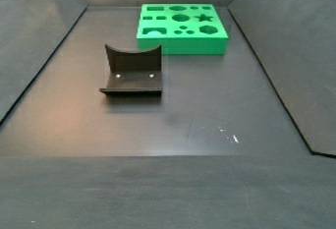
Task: Insert the square-circle object.
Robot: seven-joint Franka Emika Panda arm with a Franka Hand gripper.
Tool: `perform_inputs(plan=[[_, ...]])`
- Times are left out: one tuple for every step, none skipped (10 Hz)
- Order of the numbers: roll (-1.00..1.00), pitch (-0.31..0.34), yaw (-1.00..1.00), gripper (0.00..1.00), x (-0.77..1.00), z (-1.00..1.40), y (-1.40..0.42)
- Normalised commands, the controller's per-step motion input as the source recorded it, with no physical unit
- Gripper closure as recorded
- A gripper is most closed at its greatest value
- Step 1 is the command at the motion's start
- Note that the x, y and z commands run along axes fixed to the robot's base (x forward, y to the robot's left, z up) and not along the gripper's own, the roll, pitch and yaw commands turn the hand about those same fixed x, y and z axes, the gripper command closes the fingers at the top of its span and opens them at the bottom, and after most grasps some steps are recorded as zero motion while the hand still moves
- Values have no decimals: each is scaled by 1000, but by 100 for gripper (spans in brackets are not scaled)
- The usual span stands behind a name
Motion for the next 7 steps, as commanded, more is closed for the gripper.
perform_inputs(plan=[[-107, -91, -917, 100, -97, -571, -40], [-120, -79, -906, 100, -77, -523, -37], [-104, -24, -934, 100, 0, -403, -29], [-110, -13, -923, 100, 0, -397, -34], [-74, 0, -923, 100, 0, -386, -80], [-43, 0, -909, 100, 0, -366, -140], [0, 9, -866, 100, 0, -369, -197]])
